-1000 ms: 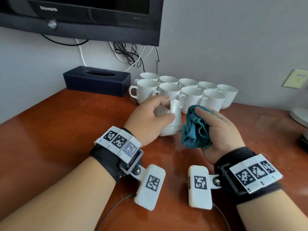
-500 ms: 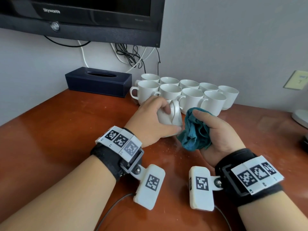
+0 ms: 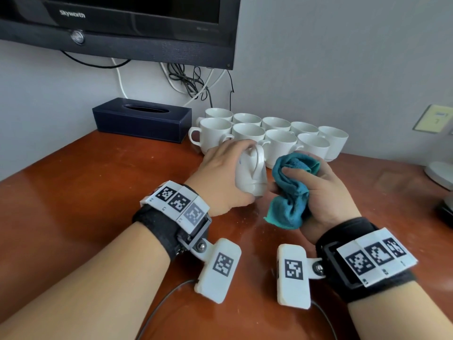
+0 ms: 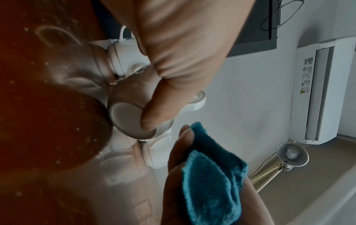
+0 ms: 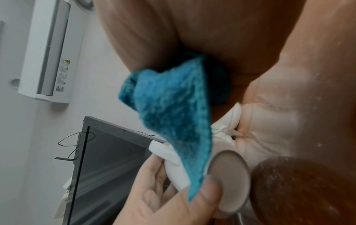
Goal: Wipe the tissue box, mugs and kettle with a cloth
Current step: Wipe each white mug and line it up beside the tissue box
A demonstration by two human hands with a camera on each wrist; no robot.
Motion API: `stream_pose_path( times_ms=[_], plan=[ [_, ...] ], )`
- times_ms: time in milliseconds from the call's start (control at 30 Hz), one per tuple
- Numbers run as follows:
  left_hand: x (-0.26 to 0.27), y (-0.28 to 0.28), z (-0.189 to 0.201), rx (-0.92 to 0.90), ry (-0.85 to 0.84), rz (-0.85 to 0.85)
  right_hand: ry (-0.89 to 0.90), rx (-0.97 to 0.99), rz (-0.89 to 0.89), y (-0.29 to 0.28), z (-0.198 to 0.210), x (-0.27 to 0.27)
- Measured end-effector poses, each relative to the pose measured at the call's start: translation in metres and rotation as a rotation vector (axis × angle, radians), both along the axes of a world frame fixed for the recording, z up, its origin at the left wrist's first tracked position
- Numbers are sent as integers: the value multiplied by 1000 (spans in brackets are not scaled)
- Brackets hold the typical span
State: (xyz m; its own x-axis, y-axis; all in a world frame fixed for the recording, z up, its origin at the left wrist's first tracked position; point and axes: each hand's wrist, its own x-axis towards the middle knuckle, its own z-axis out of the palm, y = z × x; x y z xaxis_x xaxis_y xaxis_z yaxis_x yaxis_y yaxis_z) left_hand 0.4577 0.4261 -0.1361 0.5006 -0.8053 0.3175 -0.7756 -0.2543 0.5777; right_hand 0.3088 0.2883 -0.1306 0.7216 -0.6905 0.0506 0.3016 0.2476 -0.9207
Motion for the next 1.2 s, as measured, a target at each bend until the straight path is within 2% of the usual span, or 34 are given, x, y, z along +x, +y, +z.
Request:
stream_pose_path(
  times_ms=[133, 300, 467, 800, 1067, 1200],
  plan=[
    [0, -2, 0, 72, -37, 42, 29, -20, 24, 1, 1, 0],
    [0, -2, -1, 21, -43, 51, 54, -29, 30, 0, -1, 4],
    [-1, 0, 1, 30, -45, 13, 71, -105, 69, 0, -2, 3],
    [-7, 0, 1, 58, -16, -108, -31, -178, -15, 0, 4, -1],
    [-10, 0, 1, 47, -58, -165, 14, -370, -135, -1, -1, 3],
    [-13, -1, 1, 30, -73, -176, 127, -602, -221, -2, -2, 2]
  ],
)
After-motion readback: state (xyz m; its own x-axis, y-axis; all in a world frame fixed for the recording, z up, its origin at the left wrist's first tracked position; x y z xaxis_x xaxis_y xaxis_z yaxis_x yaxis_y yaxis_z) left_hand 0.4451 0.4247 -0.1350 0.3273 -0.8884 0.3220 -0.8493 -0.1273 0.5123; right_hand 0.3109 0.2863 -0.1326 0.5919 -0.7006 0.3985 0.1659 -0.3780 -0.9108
